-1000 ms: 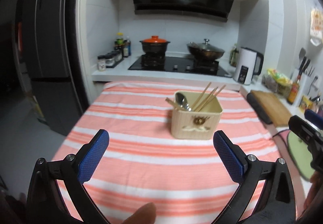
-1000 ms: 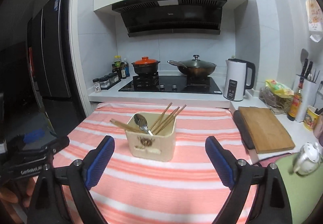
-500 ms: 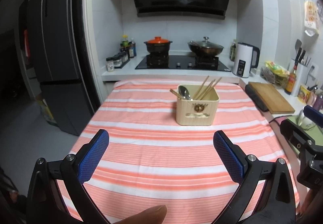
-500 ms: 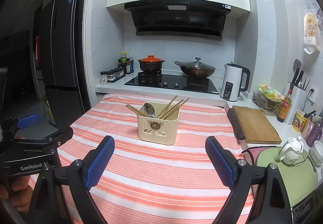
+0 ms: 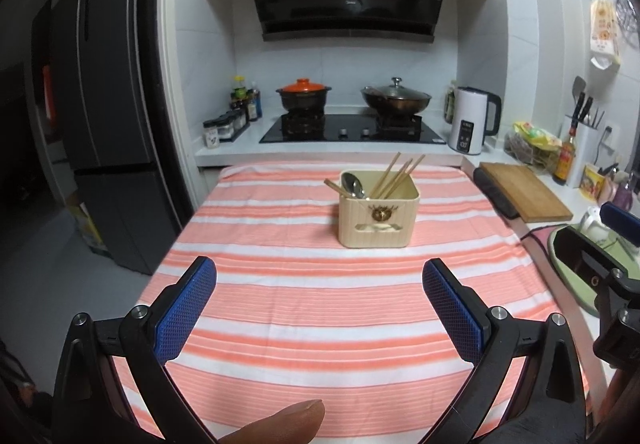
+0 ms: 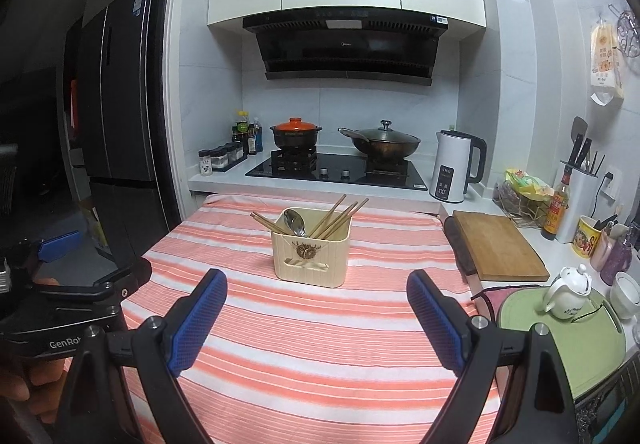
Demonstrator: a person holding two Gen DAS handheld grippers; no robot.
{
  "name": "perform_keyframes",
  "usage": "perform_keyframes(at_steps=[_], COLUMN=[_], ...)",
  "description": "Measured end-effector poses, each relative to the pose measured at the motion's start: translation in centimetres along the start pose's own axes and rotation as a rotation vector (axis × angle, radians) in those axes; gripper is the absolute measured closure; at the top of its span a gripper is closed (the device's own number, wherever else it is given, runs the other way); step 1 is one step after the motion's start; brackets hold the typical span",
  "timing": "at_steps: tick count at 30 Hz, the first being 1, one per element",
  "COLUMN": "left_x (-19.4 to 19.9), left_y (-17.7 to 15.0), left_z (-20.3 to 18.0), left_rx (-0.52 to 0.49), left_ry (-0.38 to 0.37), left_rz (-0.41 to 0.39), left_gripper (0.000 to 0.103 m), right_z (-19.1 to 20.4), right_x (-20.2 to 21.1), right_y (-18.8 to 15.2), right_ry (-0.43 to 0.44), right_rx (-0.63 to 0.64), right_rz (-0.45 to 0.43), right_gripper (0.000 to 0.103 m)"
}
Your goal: Organize utensils
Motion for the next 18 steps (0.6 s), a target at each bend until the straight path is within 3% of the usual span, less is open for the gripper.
perform_keyframes(at_steps=[18], left_x=[0.05], left_y=[-0.05], left_z=[-0.11], left_rx=[-0.009], left_ry=[0.007], left_rz=[-0.001], left_gripper=[0.000], right_z=[0.31], right_x=[0.53], right_y=[-0.14], right_ry=[0.015], right_rx=[0.000], right_rz=[0.003], right_gripper=[0.010])
Point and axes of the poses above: each gripper's, at about its wrist camera, not at the fingertips, and x roughly against the way its jaws point, z to its left, y to its top, the point moved 5 cm from there along -x, roughly the way its jaws point, and after that the axes turned 14 degrees about -z, right-handed, at the moved point
